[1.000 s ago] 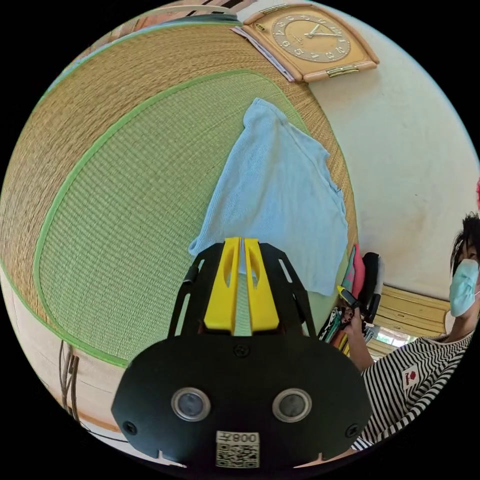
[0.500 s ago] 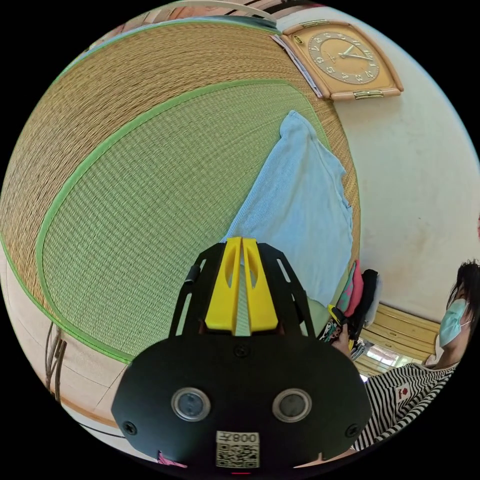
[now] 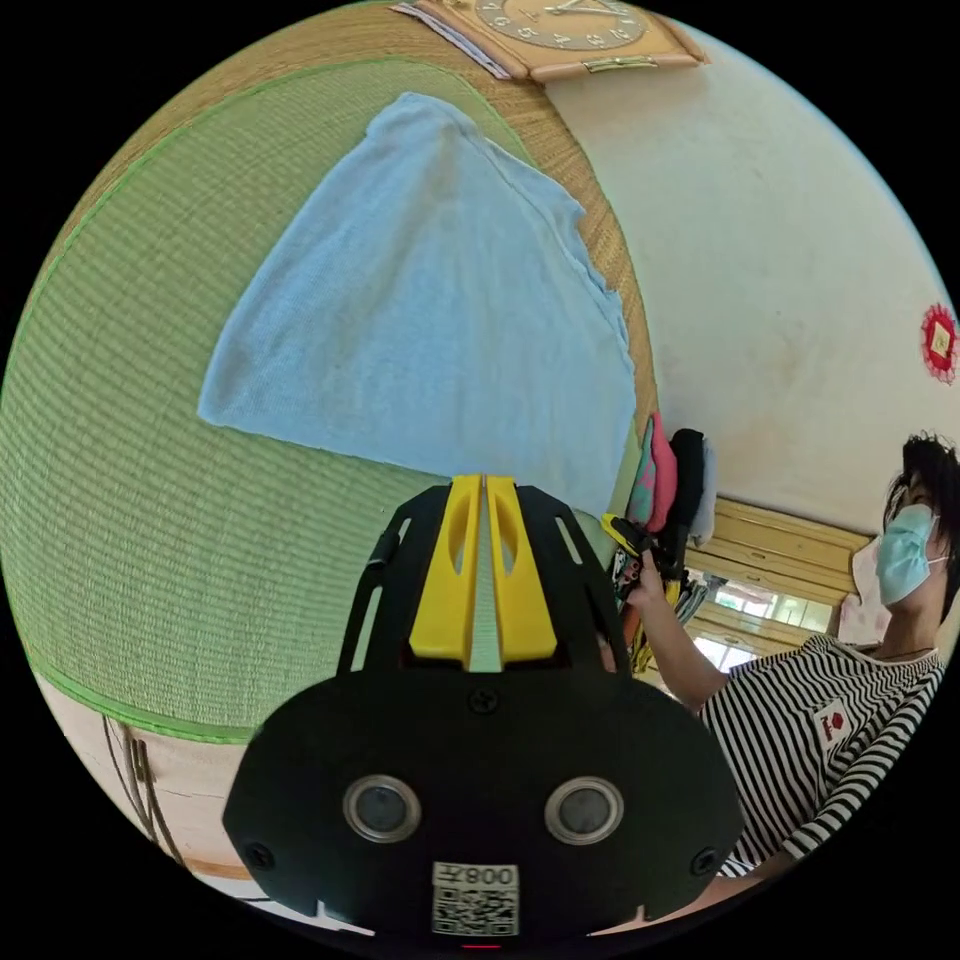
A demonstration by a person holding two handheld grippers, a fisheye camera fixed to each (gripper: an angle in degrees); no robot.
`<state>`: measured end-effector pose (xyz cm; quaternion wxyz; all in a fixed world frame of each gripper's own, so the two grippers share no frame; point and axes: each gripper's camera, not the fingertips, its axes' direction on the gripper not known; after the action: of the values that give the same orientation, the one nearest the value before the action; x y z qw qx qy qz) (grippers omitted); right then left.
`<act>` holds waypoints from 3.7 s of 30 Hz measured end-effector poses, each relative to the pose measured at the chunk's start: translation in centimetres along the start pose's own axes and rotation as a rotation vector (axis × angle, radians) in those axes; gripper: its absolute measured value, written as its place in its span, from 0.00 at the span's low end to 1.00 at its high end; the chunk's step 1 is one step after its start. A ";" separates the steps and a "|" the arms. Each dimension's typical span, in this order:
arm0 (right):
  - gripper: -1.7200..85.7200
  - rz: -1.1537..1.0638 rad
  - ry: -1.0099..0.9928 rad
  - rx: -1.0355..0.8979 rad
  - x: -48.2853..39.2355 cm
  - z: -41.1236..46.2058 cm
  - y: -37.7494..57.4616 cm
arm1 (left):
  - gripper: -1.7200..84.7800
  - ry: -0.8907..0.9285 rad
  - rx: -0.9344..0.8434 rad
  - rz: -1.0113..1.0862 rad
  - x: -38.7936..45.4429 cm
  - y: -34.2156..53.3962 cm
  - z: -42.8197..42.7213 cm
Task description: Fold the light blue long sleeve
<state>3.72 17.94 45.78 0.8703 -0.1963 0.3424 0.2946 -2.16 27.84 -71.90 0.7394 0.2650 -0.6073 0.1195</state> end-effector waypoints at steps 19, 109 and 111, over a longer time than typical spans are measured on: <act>0.04 -0.173 -0.381 0.075 -2.7 -6.1 0.2 | 0.10 -0.396 -0.354 1.043 37.0 3.1 23.8; 0.10 -0.622 -0.269 -0.202 -63.2 48.6 -18.2 | 0.05 0.006 0.447 -0.055 -21.3 6.5 -2.6; 0.10 -0.641 -0.223 -0.221 -64.0 51.1 -18.2 | 0.05 0.013 0.432 -0.077 -23.2 6.3 -2.0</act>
<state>2.16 7.90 129.07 0.9241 -0.3532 0.1323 0.0615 -9.04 37.50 -92.89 0.6733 0.4395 -0.5522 0.2202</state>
